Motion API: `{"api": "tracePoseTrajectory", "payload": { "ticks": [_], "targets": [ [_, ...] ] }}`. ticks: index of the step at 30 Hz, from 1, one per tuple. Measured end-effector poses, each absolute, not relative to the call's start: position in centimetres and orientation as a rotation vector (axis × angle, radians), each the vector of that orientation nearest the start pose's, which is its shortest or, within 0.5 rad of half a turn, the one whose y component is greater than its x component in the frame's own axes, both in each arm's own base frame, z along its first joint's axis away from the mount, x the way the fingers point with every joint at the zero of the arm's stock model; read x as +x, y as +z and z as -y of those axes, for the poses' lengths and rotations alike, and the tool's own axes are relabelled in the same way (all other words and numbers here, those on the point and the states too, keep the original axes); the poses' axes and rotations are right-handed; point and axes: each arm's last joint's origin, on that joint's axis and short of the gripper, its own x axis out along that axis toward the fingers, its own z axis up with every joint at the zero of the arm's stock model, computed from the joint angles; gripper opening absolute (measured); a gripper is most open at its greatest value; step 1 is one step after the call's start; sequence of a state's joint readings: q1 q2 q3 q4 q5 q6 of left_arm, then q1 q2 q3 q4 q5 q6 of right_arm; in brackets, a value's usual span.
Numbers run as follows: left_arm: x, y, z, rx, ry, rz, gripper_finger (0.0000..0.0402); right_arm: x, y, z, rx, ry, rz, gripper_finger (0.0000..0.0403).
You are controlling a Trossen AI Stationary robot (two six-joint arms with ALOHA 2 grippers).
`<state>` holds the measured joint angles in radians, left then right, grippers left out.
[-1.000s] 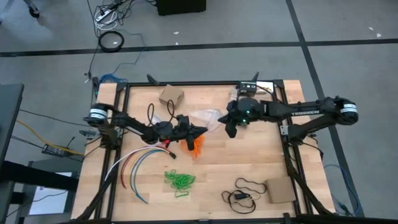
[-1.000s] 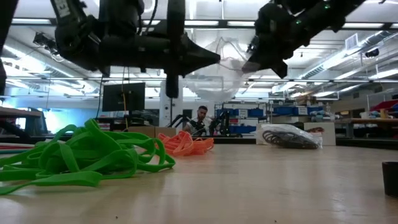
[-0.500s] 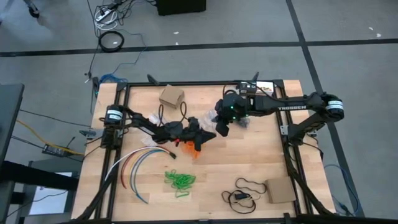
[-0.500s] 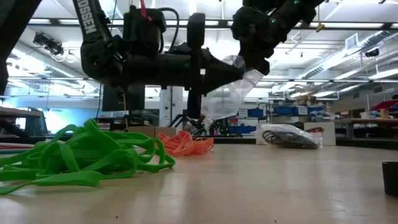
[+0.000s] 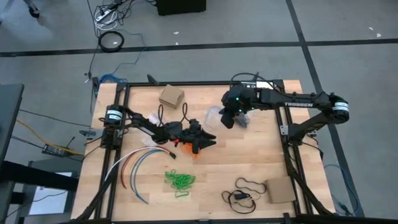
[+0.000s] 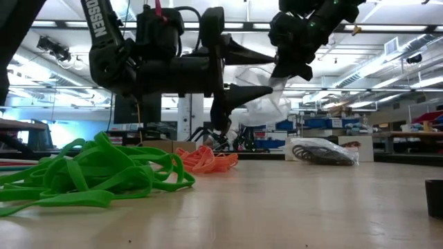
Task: Sort rubber bands
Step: Put the orange rubber band into the transparent zip bag
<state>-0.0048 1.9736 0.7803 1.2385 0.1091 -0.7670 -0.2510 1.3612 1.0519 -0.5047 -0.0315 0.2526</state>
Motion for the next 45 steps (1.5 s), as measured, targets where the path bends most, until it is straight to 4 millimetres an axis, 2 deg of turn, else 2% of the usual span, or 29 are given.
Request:
{"api": "tracePoseTrajectory", "payload": {
  "ticks": [5,9,11,15,19,21,25,29,35,42,45],
  "targets": [
    [36.5,14.5,0.7,-0.717,-0.258,-0.054,0.0273,26.8,26.9,6.9,0.368,-0.308,-0.865,0.0],
    [36.4,14.1,0.9,-0.641,-0.325,-0.139,0.0262,26.3,26.5,6.7,0.387,-0.293,-0.935,0.0],
    [36.2,14.6,0.9,-0.582,-0.332,-0.177,0.0253,26.1,26.3,6.6,0.405,-0.27,-0.961,0.0],
    [35.2,16.4,0.6,-0.389,-0.304,-0.27,0.0238,25.7,26.1,6.6,0.445,-0.23,-1.004,0.0],
    [32.8,18.7,0.1,-0.07,-0.16,-0.425,0.0228,25.5,25.8,6.7,0.482,-0.22,-1.043,0.0],
    [31.6,19.0,-0.2,0.031,-0.092,-0.534,0.0224,25.3,25.7,6.7,0.488,-0.221,-1.067,0.0],
    [30.3,17.8,-0.3,0.037,-0.123,-0.714,0.0214,25.3,25.6,6.6,0.489,-0.218,-1.072,0.0],
    [30.4,16.3,0.4,0.025,-0.158,-0.794,0.0203,25.4,25.6,6.6,0.484,-0.211,-1.07,0.0],
    [31.4,15.6,1.6,0.141,-0.189,-0.729,0.0173,25.4,25.6,6.6,0.479,-0.219,-1.067,0.0],
    [32.3,12.9,0.9,0.16,-0.132,-0.809,0.0151,25.5,25.7,6.5,0.471,-0.215,-1.061,0.0],
    [32.9,12.9,0.8,0.184,-0.086,-0.796,0.015,25.5,25.7,6.5,0.469,-0.216,-1.062,0.0]
  ]
}}
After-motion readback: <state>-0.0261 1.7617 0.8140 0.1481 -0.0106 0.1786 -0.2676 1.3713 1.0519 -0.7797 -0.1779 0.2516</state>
